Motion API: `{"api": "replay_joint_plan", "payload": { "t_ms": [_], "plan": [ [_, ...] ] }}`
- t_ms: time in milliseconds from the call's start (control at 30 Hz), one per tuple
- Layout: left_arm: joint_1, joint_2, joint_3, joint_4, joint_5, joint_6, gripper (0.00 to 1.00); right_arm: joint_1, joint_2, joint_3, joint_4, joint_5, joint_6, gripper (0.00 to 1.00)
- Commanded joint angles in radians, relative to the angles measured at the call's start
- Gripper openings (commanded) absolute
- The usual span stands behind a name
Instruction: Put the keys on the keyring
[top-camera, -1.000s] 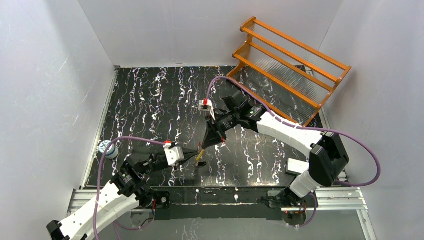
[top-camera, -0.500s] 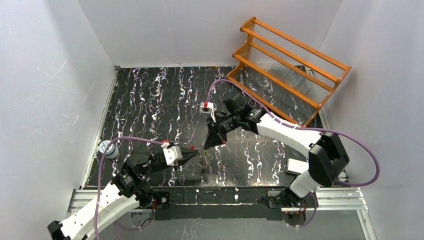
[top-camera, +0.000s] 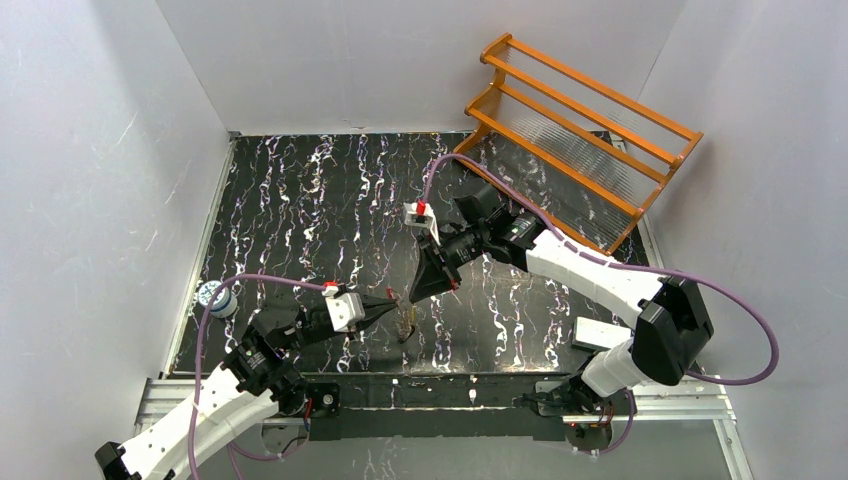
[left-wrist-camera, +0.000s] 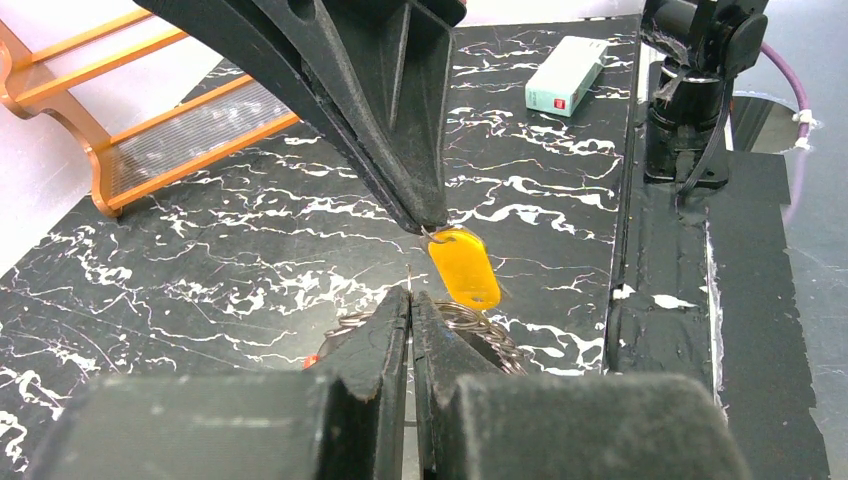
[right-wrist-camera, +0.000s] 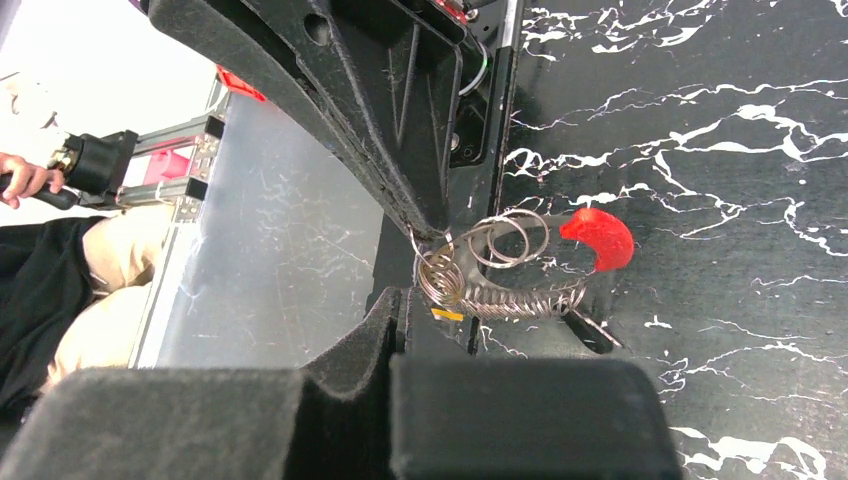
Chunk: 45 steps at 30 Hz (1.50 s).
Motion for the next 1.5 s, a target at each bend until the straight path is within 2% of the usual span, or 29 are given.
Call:
{"api": "replay_joint_plan", "payload": {
  "t_ms": [0, 533, 900, 1467],
  "plan": [
    [-0.002, 0.001, 0.002, 0.028, 0.021, 0.014, 0.00, 0.014, 0.010, 0.040, 0.020, -0.041, -0.010, 0.01],
    [-0.003, 0.002, 0.000, 0.028, 0.037, 0.005, 0.00, 0.016, 0.033, 0.069, 0.048, 0.032, 0.053, 0.01],
    [-0.003, 0.008, 0.003, 0.032, 0.037, 0.007, 0.00, 0.017, 0.052, 0.077, 0.043, 0.031, 0.063, 0.01],
    [-0.003, 0.010, 0.006, 0.035, 0.043, 0.009, 0.00, 0.017, 0.102, 0.090, -0.028, 0.096, 0.060, 0.01]
  ]
}}
